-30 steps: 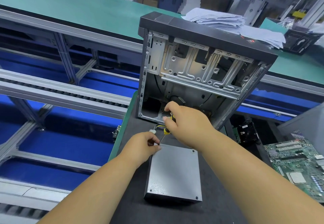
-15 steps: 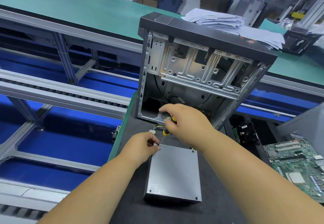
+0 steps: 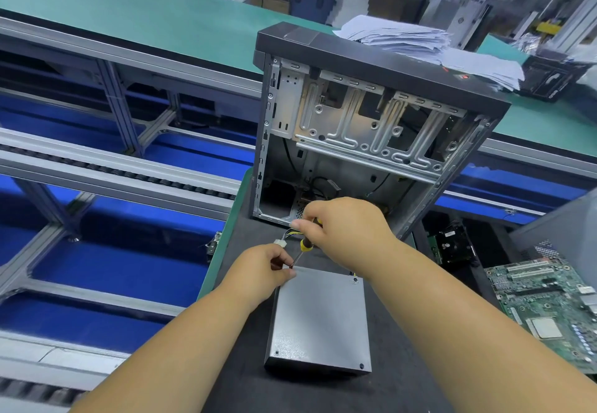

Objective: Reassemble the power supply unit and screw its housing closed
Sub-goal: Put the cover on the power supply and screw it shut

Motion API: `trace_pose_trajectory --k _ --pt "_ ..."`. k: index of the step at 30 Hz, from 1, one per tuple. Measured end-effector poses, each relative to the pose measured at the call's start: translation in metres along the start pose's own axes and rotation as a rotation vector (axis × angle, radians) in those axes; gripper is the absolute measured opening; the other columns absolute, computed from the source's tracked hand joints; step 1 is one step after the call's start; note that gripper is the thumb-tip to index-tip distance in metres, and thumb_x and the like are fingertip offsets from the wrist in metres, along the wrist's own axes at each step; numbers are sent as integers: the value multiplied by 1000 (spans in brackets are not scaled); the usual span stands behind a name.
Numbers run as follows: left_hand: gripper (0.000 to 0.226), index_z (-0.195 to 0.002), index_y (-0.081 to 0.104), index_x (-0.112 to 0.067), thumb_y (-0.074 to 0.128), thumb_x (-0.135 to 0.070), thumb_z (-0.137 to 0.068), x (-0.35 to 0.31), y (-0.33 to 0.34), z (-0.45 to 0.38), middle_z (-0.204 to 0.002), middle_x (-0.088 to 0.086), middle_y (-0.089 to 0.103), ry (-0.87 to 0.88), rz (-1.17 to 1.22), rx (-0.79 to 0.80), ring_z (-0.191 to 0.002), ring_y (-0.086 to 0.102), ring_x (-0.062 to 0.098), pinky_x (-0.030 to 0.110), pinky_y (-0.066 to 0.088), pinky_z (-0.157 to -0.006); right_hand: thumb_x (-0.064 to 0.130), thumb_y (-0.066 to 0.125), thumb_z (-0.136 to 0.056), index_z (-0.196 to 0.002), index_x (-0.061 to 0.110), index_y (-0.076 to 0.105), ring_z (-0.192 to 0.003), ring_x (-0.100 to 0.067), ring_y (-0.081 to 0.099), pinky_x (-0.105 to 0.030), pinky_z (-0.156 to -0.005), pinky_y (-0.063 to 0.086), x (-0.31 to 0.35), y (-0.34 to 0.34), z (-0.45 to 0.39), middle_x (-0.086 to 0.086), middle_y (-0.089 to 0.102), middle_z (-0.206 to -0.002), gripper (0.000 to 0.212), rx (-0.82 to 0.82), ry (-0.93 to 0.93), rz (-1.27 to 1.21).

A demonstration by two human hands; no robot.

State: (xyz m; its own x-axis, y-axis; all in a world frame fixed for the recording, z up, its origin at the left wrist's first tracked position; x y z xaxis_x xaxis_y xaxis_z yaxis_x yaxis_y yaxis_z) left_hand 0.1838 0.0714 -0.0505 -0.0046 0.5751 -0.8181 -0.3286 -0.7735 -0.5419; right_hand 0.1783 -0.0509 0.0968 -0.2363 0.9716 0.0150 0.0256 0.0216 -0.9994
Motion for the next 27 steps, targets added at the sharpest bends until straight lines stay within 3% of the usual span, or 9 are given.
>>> trace_pose_trajectory --k 4,7,11,14,16,18,21,25,27 --pt "13 -83 64 -37 77 -35 -82 -1 0 0 -81 -10 65 -4 -7 -5 -73 59 4 16 40 -58 36 48 -94 -123 33 54 -90 -17 56 -33 -69 46 5 -2 2 9 53 -102 31 19 -70 -174" --pt "13 -82 64 -37 77 -36 -81 0 0 0 -81 -10 65 -10 -20 -10 -73 59 3 17 39 -58 45 49 -97 -128 36 52 -90 -18 58 -31 -66 45 6 -4 0 13 57 -91 32 -12 -62 -110" --pt "13 -81 64 -38 77 -37 -80 1 0 0 -81 -10 65 -13 -4 -7 -73 60 3 18 40 -58 58 37 -98 -106 35 64 -83 -15 60 -28 -58 39 -1 0 1 9 66 -83 36 7 17 -23" --pt "14 -80 64 -38 77 -36 -81 1 1 -1 -80 -10 65 -8 -6 -6 -72 60 5 18 41 -59 38 47 -95 -130 36 53 -88 -13 53 -30 -69 42 1 -1 4 12 56 -102 36 20 -36 -189" --pt "14 -80 64 -38 78 -35 -80 1 1 -1 -81 -9 65 -4 -11 -7 -75 61 6 20 45 -62 35 50 -95 -137 38 47 -87 -15 54 -31 -68 43 4 -4 4 13 53 -97 42 12 -64 -185" --pt "14 -81 64 -38 78 -36 -80 1 1 -1 -81 -9 66 -7 -8 -7 -76 62 6 20 45 -64 50 48 -97 -131 37 52 -88 -18 59 -29 -62 39 3 -6 3 12 60 -89 36 -31 -28 -61" --pt "14 -81 65 -38 78 -36 -80 2 1 -1 -82 -11 65 -13 9 -10 -77 61 6 19 43 -62 65 37 -95 -104 33 63 -77 -17 58 -28 -55 35 -3 -3 3 7 62 -75 42 -26 60 17" --pt "15 -80 63 -40 78 -36 -81 2 1 -1 -81 -12 64 -12 0 -9 -75 61 4 17 41 -60 43 46 -97 -122 31 61 -92 -16 57 -30 -68 44 0 -5 5 9 57 -106 31 -10 6 -155" --pt "16 -80 63 -41 78 -36 -81 2 1 -1 -82 -12 64 -14 -7 -8 -76 60 4 16 41 -60 36 49 -96 -130 31 57 -96 -18 58 -32 -73 48 1 -7 3 8 56 -111 35 -1 -11 -158"
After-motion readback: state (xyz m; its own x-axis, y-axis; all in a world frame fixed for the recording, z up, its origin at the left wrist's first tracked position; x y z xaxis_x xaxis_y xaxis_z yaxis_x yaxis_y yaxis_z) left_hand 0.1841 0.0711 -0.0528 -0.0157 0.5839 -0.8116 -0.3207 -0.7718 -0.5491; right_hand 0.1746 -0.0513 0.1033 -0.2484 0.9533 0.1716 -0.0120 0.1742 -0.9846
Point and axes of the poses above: each hand's wrist, its own z-axis away from the middle knuckle, its own y-axis out of the palm, x = y × z, the point moved 7 cm from there along -z, towards the middle knuckle
